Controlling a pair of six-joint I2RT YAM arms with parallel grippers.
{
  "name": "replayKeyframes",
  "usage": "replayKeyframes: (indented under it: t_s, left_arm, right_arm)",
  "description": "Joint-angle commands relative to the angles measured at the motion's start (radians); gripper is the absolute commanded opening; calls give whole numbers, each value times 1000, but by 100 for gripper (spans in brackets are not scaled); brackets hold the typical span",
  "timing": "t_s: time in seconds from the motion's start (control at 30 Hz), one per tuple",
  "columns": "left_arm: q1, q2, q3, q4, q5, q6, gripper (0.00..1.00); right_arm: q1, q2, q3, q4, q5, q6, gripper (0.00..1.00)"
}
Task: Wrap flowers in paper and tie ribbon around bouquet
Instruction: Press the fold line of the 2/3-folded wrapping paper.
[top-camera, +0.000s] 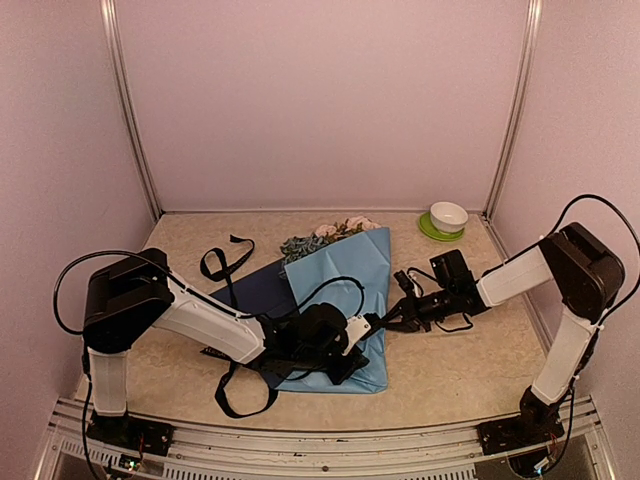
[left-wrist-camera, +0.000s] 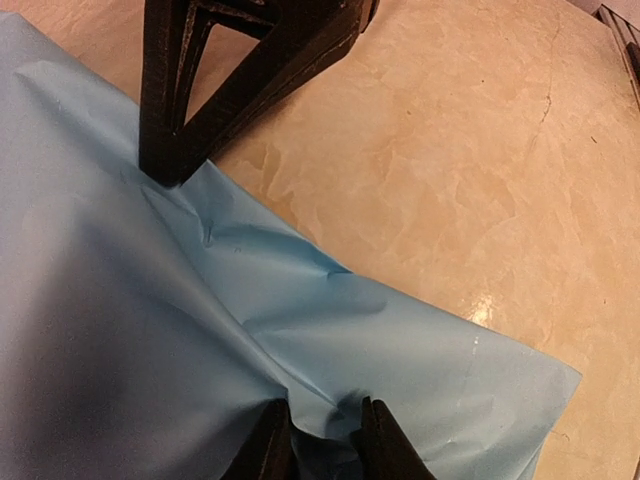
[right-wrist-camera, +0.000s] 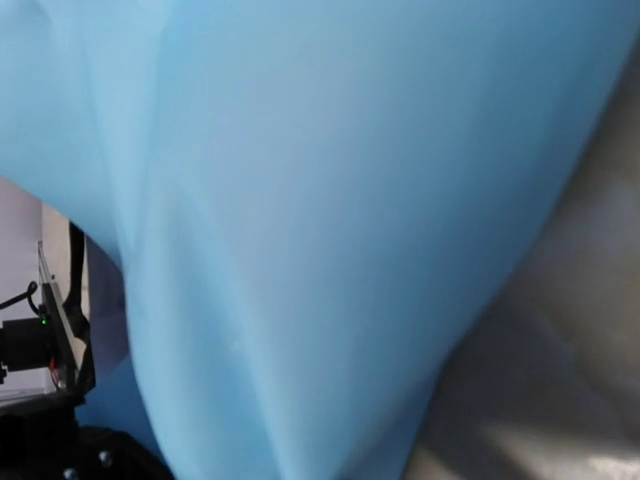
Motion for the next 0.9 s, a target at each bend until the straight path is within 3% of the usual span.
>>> replayKeyframes:
  t_s: [0.0,0.3,0.43,0.57,0.63,0.77,0.87]
  left_arm:
    - [-7,41,-61,-172,88,49,24]
    - [4,56,-67,-165,114,46,23]
    - [5,39,-72,-134,110,33,23]
    - [14,33,-67,-113,103,16,24]
    - [18,34,-68,-101,110,10,24]
    - [22,33,-70,-94,115,6,24]
    - [25,26,-73,-95,115,5,24]
  right_arm:
    - [-48,-10,66,-7,44,-43,0]
    - [-62,-5,135,-122,97,-131,1]
    - [-61,-48,134,-210,161,-178,21]
    - [-23,-176,115,-358,320,-257,30]
    - [50,-249,97,-403,370,-286,30]
    - [161,-250,23,-344,226,-248,21]
    - [201,-205,-22,-257,202,-185,12]
